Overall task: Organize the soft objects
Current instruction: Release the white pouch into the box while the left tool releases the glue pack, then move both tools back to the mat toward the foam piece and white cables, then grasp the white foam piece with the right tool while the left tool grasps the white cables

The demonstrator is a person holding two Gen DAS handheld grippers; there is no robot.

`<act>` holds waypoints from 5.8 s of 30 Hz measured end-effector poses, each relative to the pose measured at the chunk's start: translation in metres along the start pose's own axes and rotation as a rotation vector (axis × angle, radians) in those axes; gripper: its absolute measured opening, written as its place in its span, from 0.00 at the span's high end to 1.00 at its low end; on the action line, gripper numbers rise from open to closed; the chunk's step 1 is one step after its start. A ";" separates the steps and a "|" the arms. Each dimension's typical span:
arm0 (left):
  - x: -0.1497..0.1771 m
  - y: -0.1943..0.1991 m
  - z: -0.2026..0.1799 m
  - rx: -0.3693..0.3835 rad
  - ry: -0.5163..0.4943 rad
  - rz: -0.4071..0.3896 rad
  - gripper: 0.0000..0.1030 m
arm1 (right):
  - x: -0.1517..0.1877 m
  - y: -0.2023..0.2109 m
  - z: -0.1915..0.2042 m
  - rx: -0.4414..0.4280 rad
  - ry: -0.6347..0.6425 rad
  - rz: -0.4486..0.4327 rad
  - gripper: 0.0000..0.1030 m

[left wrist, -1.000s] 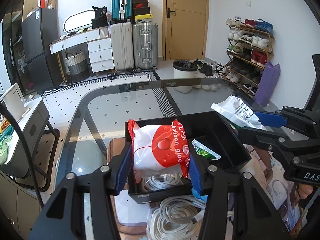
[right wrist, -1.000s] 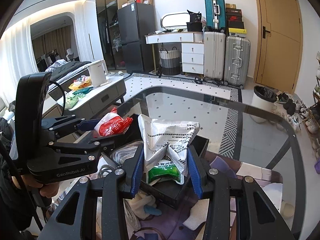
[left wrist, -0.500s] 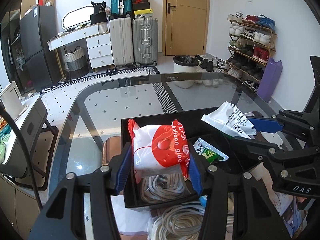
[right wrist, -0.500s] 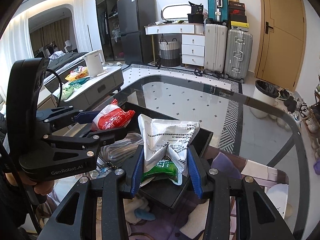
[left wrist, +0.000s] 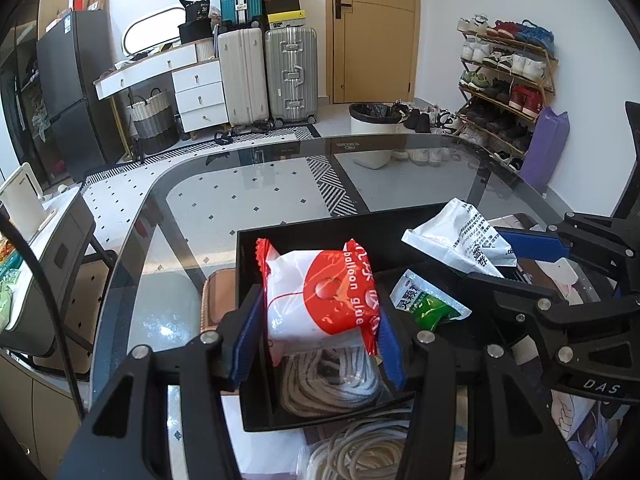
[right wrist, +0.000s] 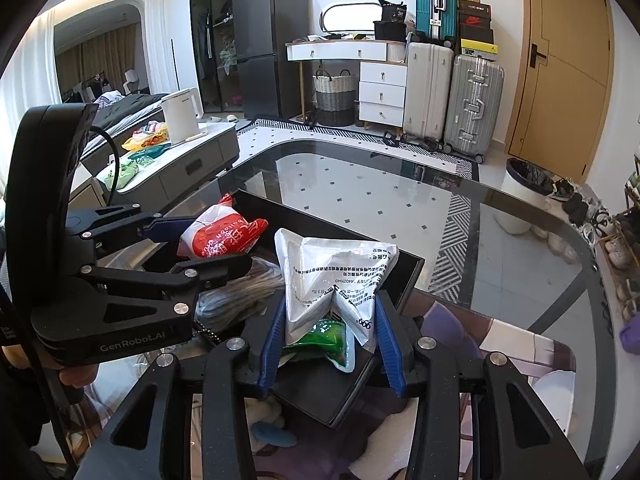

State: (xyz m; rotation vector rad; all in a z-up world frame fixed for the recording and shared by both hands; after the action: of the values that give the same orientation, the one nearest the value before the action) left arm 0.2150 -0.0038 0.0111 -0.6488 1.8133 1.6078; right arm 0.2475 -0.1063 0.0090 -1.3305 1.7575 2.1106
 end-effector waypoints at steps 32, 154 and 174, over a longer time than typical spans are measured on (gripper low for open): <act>0.020 0.052 0.004 0.011 0.033 -0.037 0.00 | 0.032 0.049 -0.041 0.087 -0.110 -0.041 0.01; 0.094 0.043 -0.016 0.082 -0.010 0.141 0.50 | 0.085 -0.011 -0.034 0.093 -0.057 0.209 0.58; 0.094 0.073 -0.023 0.047 -0.061 0.124 0.53 | 0.083 0.030 -0.026 0.086 -0.069 0.119 0.58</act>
State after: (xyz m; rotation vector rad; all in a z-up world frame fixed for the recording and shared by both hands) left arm 0.0955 -0.0123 -0.0056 -0.4690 1.8722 1.6405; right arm 0.1938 -0.1746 -0.0213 -1.1444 1.9203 2.0851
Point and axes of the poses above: each gripper's, at about its wrist camera, not at the fingertips, and y roughly against the way its jaws point, z to its left, x to its underside, the point moved 1 cm from there along -y, roughly the way its jaws point, and after that the axes turned 6 degrees about x, right-handed, at the moved point
